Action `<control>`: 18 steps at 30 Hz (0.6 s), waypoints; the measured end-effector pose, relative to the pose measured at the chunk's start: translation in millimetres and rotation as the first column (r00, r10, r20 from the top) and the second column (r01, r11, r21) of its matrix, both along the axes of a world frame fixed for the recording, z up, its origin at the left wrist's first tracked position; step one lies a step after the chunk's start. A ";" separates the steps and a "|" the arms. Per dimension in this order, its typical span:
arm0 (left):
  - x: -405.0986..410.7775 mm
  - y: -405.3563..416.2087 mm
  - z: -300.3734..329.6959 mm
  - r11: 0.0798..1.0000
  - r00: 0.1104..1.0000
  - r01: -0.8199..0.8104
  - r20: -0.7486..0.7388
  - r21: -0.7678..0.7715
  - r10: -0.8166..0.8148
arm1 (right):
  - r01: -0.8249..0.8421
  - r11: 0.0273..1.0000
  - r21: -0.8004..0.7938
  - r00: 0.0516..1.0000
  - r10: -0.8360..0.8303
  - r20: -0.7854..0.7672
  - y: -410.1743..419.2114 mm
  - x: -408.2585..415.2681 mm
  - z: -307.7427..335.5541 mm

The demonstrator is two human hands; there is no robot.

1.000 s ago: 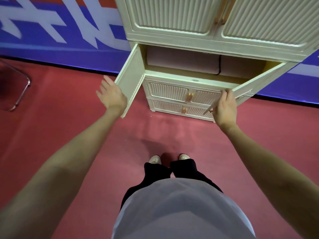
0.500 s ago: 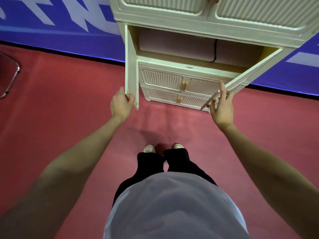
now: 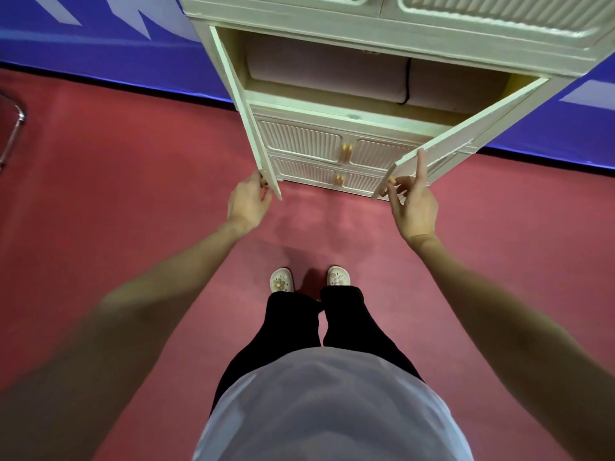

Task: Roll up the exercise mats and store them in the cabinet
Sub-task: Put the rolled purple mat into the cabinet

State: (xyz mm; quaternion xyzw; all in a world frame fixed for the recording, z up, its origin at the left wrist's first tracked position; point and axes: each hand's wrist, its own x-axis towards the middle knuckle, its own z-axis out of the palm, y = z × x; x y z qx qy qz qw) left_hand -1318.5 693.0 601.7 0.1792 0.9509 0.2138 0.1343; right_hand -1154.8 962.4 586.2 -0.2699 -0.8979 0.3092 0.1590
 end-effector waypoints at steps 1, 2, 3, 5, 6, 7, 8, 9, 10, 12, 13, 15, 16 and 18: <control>-1.6 3.1 -2.3 1.000 1.000 0.024 0.000 -0.010 -0.024 | 0.045 0.998 -0.032 0.999 -0.046 -0.006 -1.1 -1.1 -2.0; -3.3 6.9 -3.9 0.999 0.999 0.048 0.001 -0.020 -0.048 | 0.082 0.995 -0.063 0.996 -0.083 -0.015 -2.1 -2.2 -4.8; -5.6 11.4 -5.1 0.997 0.997 0.073 0.003 -0.029 -0.073 | 0.104 0.990 -0.094 0.994 -0.107 -0.029 -3.0 -3.9 -7.0; -11.2 22.5 -6.6 0.991 0.992 0.124 0.008 -0.044 -0.124 | 0.104 0.987 -0.126 0.993 -0.110 -0.036 -2.8 -9.4 -9.6; -14.5 28.7 -6.7 0.988 0.989 0.149 0.014 -0.051 -0.149 | 0.090 0.989 -0.121 0.995 -0.094 -0.026 -1.7 -13.2 -9.8; -17.5 35.8 -5.5 0.983 0.984 0.176 0.021 -0.058 -0.175 | 0.074 0.992 -0.105 0.997 -0.075 -0.009 0.2 -18.1 -9.9; -20.4 43.5 -4.1 0.977 0.979 0.203 0.028 -0.062 -0.202 | 0.054 0.994 -0.090 0.999 -0.054 0.010 3.3 -24.3 -9.5; -23.4 51.3 -2.4 0.970 0.972 0.233 0.031 -0.062 -0.232 | 0.031 0.995 -0.090 0.999 -0.029 0.028 7.5 -31.7 -8.9; -26.5 59.4 -0.7 0.962 0.964 0.265 0.032 -0.059 -0.263 | 0.004 0.995 -0.099 0.999 0.000 0.046 12.9 -40.0 -8.0; -32.4 76.1 -0.1 0.949 0.950 0.312 0.034 -0.038 -0.311 | -0.069 0.993 -0.099 0.992 0.079 0.098 25.8 -57.6 -6.6; -35.8 84.9 -1.0 0.947 0.947 0.321 0.035 -0.022 -0.320 | -0.119 0.989 -0.088 0.984 0.129 0.123 32.1 -66.8 -5.0; -43.0 103.6 -4.0 0.946 0.945 0.324 0.034 -0.011 -0.324 | -0.210 0.976 -0.059 0.965 0.216 0.150 43.0 -84.8 -2.1; -47.4 113.0 -4.7 0.944 0.944 0.328 0.029 -0.016 -0.328 | -0.238 0.970 -0.044 0.957 0.242 0.157 47.8 -93.4 0.1; -55.9 131.2 -4.4 0.940 0.940 0.342 0.013 -0.023 -0.341 | -0.278 0.960 -0.034 0.944 0.280 0.178 55.7 -109.5 2.2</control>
